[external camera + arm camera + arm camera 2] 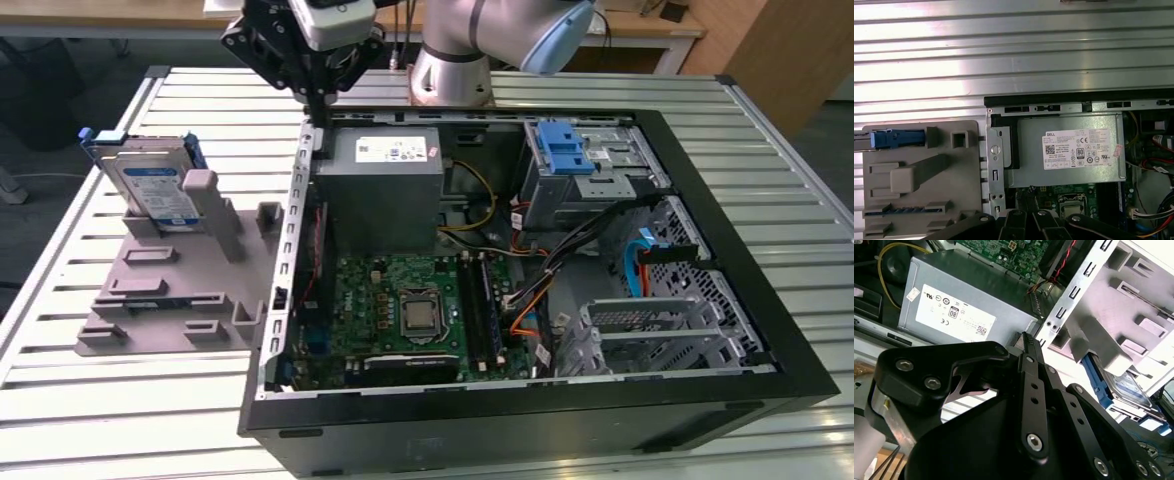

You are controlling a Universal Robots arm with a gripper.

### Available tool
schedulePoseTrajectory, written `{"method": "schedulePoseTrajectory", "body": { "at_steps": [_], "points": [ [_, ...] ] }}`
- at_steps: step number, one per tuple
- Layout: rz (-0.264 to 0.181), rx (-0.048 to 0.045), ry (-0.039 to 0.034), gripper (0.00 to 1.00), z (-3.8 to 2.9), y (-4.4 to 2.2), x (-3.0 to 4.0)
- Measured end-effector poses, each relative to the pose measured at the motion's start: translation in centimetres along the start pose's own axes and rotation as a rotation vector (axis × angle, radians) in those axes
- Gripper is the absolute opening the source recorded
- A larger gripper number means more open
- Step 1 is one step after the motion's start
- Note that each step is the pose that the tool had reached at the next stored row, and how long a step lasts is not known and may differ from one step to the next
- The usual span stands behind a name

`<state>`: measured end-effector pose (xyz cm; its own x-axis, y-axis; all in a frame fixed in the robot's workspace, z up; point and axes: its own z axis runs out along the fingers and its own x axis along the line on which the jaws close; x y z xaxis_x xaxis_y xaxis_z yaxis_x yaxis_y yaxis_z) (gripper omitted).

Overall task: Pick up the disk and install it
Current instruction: 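Reach for the disk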

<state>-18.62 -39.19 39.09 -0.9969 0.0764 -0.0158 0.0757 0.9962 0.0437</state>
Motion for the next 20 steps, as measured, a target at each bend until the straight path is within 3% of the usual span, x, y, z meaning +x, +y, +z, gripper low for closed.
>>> {"method": "schedulePoseTrajectory", "body": {
  "at_steps": [20],
  "points": [
    [0.0, 0.0, 0.0007, 0.11, 0.06, -0.02, 0.84]
  ]
}}
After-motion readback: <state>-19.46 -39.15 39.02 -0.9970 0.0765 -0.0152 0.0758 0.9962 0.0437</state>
